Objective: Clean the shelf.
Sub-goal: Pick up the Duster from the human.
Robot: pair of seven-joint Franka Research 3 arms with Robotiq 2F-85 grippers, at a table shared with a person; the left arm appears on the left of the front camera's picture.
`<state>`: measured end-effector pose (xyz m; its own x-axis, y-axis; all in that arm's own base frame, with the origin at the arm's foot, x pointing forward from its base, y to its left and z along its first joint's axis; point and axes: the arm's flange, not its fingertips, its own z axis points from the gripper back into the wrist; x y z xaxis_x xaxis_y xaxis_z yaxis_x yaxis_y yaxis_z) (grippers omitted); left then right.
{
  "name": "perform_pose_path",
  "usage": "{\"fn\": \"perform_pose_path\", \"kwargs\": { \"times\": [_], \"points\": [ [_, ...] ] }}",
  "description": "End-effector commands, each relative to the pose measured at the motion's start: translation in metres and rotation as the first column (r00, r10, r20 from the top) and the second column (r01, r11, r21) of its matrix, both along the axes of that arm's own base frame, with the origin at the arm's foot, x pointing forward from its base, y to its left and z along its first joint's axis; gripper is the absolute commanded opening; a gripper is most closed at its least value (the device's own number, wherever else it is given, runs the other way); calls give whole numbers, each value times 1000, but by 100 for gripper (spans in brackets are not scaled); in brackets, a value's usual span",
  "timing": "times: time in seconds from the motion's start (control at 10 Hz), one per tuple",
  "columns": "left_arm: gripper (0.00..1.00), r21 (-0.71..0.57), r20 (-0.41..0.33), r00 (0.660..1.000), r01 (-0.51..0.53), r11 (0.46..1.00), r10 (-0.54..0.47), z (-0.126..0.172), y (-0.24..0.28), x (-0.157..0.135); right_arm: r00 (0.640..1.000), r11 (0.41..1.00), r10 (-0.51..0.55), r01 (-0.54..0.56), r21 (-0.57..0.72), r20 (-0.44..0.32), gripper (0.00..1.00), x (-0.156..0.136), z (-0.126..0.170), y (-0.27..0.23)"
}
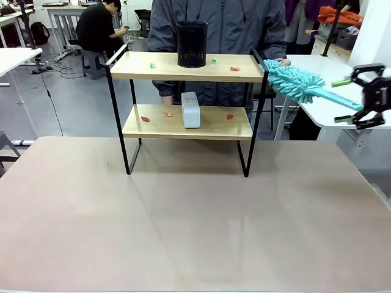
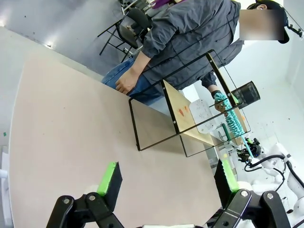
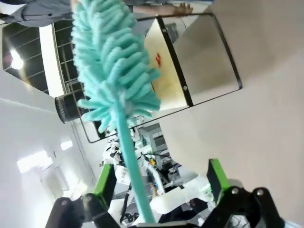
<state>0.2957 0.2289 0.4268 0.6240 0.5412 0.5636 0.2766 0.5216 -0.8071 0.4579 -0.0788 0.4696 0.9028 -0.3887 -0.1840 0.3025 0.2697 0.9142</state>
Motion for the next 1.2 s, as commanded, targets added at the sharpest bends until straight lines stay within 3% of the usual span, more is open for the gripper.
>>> {"fn": "perform_pose_path", "kwargs": {
  "times": [0.0,0.2,0.4,0.9,1.0,1.1],
  "points": [
    [100,-3,42,999,-3,1000,3,0,-1,1,998,988,-7,17,153,-70,100,14,7,5],
    [100,-3,42,999,-3,1000,3,0,-1,1,996,971,43,-25,239,-73,100,21,9,11],
    [100,-3,42,999,-3,1000,3,0,-1,1,998,970,56,-48,237,-28,100,22,13,14],
    [100,-3,42,999,-3,1000,3,0,-1,1,998,971,60,-58,231,-1,100,14,1,9],
    [100,-3,42,999,-3,1000,3,0,-1,1,999,974,36,-38,223,14,93,15,1,7],
    [100,-3,42,999,-3,1000,3,0,-1,1,999,975,6,-13,222,31,53,15,0,5]
  ]
}}
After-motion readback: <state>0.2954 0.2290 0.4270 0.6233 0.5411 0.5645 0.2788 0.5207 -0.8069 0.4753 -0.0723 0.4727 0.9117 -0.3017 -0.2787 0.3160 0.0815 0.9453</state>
